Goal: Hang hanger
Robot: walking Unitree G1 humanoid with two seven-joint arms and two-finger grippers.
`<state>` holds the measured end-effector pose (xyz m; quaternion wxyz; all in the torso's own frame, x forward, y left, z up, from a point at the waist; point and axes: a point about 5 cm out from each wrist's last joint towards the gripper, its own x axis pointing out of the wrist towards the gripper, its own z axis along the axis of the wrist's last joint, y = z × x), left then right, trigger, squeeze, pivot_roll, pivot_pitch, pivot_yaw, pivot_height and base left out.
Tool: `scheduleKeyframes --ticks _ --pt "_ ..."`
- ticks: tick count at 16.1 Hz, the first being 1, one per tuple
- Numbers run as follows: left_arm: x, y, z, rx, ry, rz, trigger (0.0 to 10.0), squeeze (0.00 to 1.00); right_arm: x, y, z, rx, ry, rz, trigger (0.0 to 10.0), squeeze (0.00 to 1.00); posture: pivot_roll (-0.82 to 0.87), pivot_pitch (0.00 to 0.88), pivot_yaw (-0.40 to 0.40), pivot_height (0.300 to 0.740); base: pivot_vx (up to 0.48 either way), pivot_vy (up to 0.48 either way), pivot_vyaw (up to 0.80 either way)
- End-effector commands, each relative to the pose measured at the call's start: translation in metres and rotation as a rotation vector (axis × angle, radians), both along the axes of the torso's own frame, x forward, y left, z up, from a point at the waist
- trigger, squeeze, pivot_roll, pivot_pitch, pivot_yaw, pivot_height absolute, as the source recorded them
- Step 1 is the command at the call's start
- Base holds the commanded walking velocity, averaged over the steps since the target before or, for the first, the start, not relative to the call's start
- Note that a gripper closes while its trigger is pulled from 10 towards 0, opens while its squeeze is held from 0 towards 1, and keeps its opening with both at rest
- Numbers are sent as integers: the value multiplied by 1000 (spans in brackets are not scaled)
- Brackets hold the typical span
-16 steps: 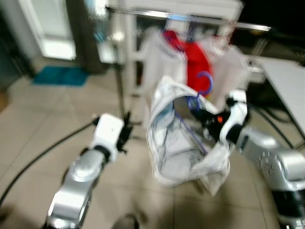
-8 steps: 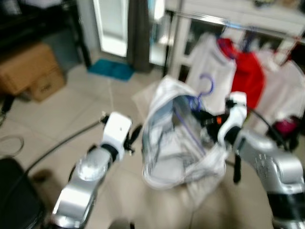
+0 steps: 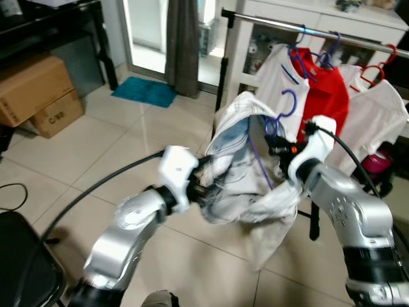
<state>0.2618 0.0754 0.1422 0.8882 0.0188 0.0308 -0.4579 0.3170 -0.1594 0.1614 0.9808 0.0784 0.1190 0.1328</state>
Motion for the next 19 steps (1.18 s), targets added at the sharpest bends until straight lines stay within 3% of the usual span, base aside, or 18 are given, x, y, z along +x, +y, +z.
scheduleKeyframes --ticks 1,2,4,5,10,12,13,19 --pt "-1 -6 -5 15 16 -69 10000 1000 5 3 17 -14 -86 -8 10000 0 23 0 -63 740 0 0 0" --pt "4 -13 -9 21 38 -158 10000 1000 8 8 22 -38 -99 -12 10000 0 17 0 -57 740 0 0 0" --pt "8 -21 -14 17 81 -264 10000 0 10 12 28 -49 -116 -14 10000 0 13 0 -52 740 0 0 0" --pt "11 -26 -19 25 106 -326 10000 0 10 14 31 -50 -123 -17 10000 0 5 0 -45 740 0 0 0" --pt "24 -33 -27 59 119 -427 10000 0 6 17 37 -35 -142 -7 10000 0 -28 0 -16 740 0 0 0" --pt "26 -36 -21 33 76 -438 1255 0 5 16 37 -36 -141 -10 10000 0 -32 0 -11 740 0 0 0" --pt "27 -37 -18 16 58 -446 0 0 5 15 37 -37 -138 -14 10000 0 -32 0 -11 740 0 0 0" --pt "29 -31 -28 41 67 -446 0 0 6 16 38 -29 -137 -10 10000 0 -23 0 -16 740 0 0 0"
